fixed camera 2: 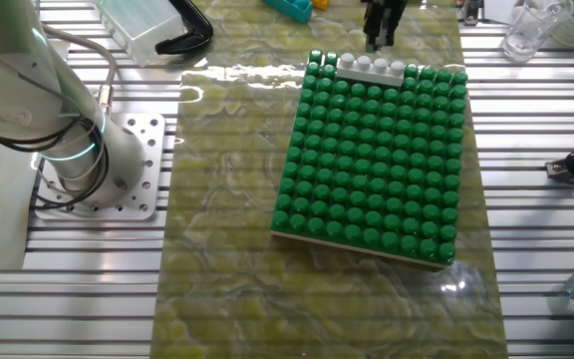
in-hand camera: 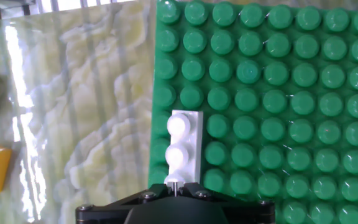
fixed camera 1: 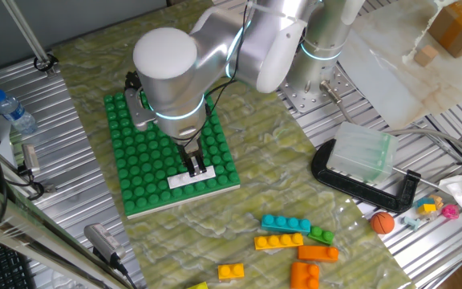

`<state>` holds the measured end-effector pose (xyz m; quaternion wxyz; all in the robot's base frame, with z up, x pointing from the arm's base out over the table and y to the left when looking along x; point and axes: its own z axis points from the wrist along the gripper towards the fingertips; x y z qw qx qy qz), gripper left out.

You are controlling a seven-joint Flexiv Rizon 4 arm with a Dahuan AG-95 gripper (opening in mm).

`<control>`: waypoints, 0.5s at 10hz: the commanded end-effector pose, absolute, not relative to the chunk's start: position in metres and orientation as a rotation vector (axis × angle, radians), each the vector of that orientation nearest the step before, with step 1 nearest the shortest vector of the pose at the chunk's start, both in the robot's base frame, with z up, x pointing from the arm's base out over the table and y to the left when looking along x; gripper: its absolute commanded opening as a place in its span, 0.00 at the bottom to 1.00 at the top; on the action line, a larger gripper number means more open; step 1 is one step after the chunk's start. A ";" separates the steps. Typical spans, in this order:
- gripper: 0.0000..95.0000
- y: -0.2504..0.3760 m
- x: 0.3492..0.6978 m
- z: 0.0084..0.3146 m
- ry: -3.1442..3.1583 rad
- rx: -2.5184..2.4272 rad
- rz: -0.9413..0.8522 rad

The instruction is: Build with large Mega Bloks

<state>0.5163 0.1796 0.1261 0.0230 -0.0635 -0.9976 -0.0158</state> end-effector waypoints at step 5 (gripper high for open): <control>0.00 0.176 0.523 0.114 -3.095 -0.169 -0.048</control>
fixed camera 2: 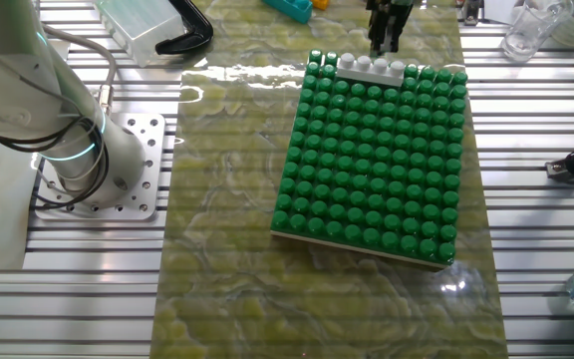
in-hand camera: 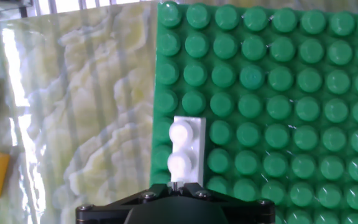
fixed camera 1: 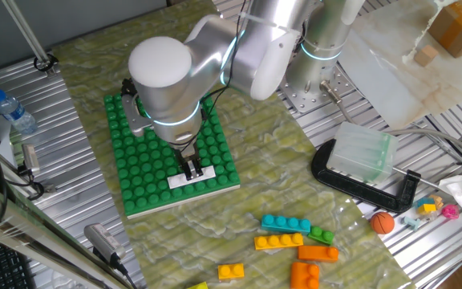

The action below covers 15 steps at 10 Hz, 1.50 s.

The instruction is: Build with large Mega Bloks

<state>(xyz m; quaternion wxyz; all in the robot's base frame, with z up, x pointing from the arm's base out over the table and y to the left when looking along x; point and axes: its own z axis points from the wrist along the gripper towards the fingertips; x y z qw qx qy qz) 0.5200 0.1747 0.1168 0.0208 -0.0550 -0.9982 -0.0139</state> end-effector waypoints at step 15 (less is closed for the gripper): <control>0.00 0.175 0.528 0.095 -3.101 -0.141 0.001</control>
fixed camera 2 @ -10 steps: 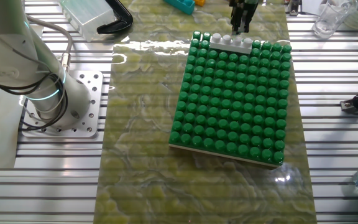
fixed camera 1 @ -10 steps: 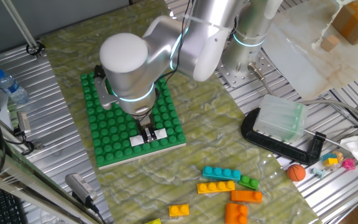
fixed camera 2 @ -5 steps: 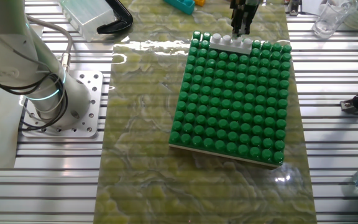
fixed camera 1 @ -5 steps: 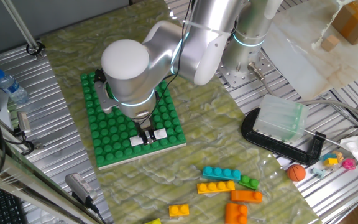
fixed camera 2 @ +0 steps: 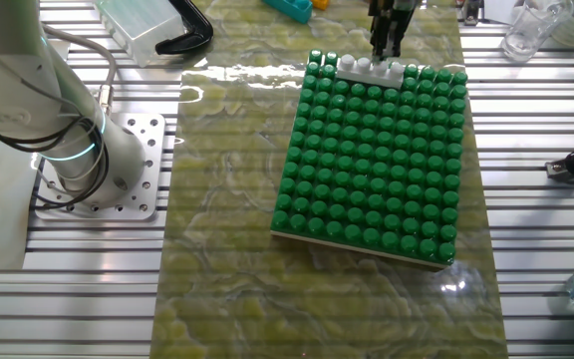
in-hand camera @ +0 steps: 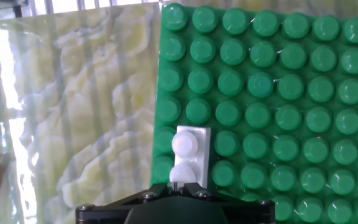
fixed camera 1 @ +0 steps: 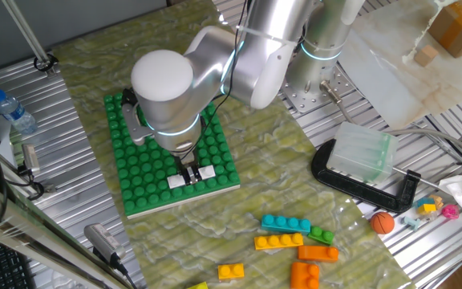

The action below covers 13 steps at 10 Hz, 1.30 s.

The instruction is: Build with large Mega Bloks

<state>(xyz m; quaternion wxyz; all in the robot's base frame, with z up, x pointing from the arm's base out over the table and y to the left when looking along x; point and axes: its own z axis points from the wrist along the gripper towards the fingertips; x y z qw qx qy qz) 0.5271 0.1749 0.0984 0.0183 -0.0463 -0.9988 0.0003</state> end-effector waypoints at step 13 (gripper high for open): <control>0.00 0.160 0.532 0.074 -3.090 -0.116 -0.005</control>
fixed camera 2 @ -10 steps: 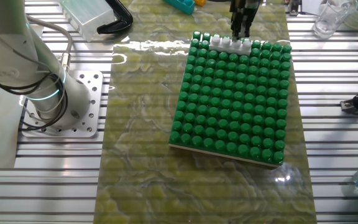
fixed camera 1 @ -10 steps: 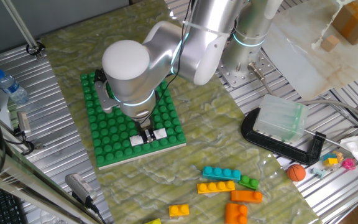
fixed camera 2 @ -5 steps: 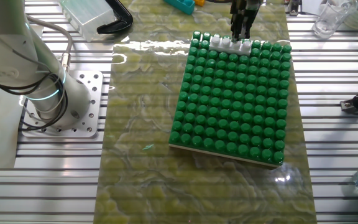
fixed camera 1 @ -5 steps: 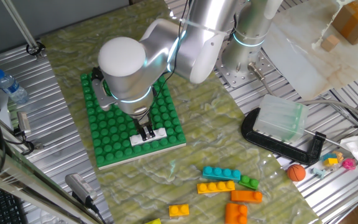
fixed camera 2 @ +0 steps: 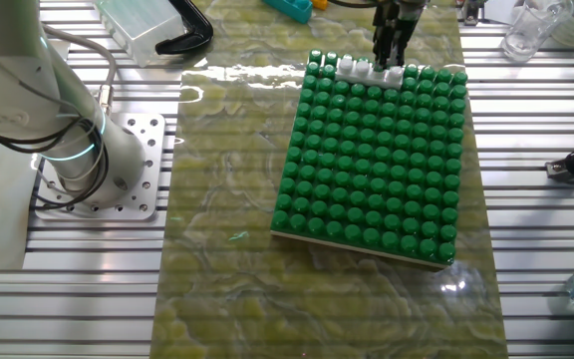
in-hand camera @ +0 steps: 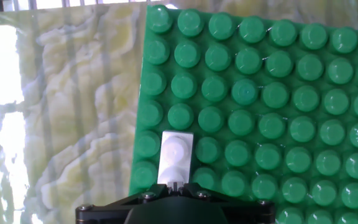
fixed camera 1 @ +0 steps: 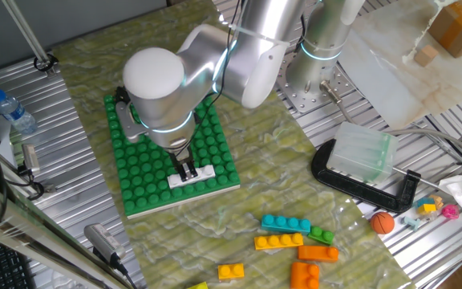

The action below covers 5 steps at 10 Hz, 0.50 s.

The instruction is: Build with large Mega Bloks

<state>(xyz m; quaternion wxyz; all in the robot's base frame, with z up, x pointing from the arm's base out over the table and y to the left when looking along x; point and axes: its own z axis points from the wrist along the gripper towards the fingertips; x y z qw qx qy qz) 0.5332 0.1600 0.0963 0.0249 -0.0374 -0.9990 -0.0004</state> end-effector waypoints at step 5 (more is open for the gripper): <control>0.00 0.164 0.537 0.061 -3.081 -0.110 0.002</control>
